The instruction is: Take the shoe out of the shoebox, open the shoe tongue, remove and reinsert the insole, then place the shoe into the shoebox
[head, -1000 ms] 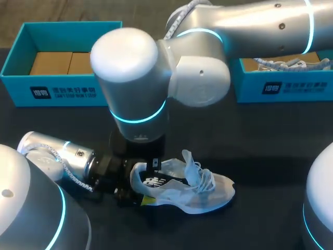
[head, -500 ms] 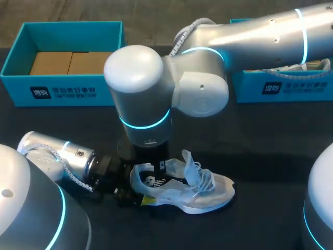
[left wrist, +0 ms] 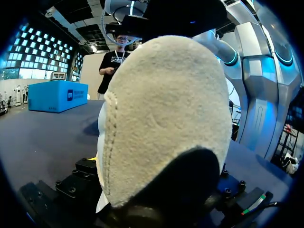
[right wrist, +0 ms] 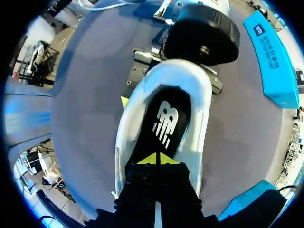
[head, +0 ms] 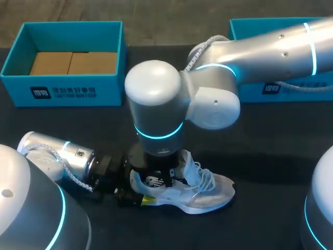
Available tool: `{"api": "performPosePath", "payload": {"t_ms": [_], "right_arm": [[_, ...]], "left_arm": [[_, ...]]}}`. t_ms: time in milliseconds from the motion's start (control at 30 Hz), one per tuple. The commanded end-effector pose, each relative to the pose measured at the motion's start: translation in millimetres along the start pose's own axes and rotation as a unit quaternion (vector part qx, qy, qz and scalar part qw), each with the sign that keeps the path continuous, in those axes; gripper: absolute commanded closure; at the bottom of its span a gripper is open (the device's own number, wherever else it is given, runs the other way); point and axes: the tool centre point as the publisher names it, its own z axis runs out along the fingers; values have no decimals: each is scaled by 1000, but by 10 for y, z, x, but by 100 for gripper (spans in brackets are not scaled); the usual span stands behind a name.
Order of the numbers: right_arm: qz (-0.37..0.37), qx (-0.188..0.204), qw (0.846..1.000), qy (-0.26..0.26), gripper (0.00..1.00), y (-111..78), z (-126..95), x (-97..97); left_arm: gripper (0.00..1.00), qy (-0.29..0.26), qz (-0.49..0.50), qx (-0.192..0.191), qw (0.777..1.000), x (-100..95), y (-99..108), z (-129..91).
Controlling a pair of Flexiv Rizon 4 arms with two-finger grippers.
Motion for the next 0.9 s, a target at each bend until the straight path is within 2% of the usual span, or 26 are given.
{"api": "performPosePath", "payload": {"t_ms": [33,467,800,867,900], "right_arm": [[3,-7,1000,2,100,-60,91,0],[72,-16,997,-16,100,-329,189,72],[70,-24,997,-22,100,-364,218,-18],[71,-26,997,-21,76,-364,238,-39],[71,-26,997,-20,73,-362,246,-46]], "left_arm": [[100,-1,0,-1,1000,8,30,-14],[100,-1,0,-1,1000,8,30,-14],[100,-1,0,-1,1000,8,30,-14],[100,-1,0,-1,1000,8,30,-14],[100,-1,0,-1,1000,8,30,-14]]}}
